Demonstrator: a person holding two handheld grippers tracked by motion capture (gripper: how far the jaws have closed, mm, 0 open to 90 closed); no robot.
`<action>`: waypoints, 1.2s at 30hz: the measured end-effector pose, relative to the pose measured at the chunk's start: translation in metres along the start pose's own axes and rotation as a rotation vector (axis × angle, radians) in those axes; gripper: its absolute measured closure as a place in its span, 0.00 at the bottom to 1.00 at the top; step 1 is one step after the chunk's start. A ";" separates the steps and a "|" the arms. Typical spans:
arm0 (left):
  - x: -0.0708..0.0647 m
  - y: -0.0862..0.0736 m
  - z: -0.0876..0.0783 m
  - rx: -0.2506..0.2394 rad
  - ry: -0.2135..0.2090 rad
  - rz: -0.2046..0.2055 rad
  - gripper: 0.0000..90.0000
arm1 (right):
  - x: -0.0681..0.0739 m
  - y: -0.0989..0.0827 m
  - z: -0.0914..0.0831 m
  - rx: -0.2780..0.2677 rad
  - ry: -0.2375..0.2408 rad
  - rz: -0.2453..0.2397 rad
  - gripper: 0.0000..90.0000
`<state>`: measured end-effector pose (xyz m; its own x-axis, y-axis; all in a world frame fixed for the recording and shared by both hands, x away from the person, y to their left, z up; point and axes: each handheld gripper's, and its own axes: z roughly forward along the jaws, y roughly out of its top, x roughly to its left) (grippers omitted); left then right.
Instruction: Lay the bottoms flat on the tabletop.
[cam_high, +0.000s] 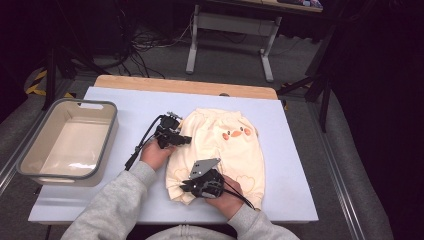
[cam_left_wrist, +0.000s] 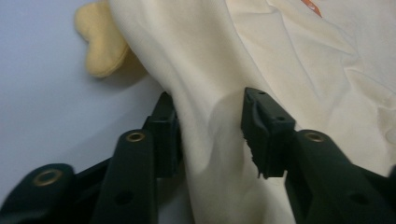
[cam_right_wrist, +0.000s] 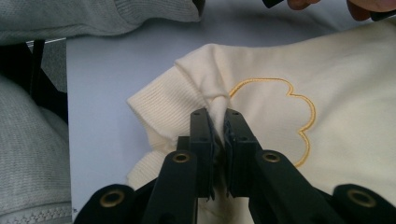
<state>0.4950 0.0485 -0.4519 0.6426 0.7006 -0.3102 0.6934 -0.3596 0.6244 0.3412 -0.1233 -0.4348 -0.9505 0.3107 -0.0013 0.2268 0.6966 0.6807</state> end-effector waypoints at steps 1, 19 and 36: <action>0.000 0.000 0.001 0.007 -0.010 -0.002 0.75 | 0.000 0.000 0.000 0.000 -0.001 0.000 0.93; 0.007 0.004 -0.027 -0.008 0.063 0.023 0.97 | 0.000 0.007 -0.002 -0.041 -0.020 -0.005 0.93; 0.024 0.004 -0.060 -0.083 0.143 -0.005 0.97 | 0.006 0.032 -0.001 -0.127 -0.028 -0.023 0.93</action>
<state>0.4937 0.1003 -0.4138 0.5819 0.7852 -0.2118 0.6637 -0.3080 0.6816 0.3429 -0.0995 -0.4122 -0.9483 0.3151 -0.0374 0.1746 0.6166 0.7677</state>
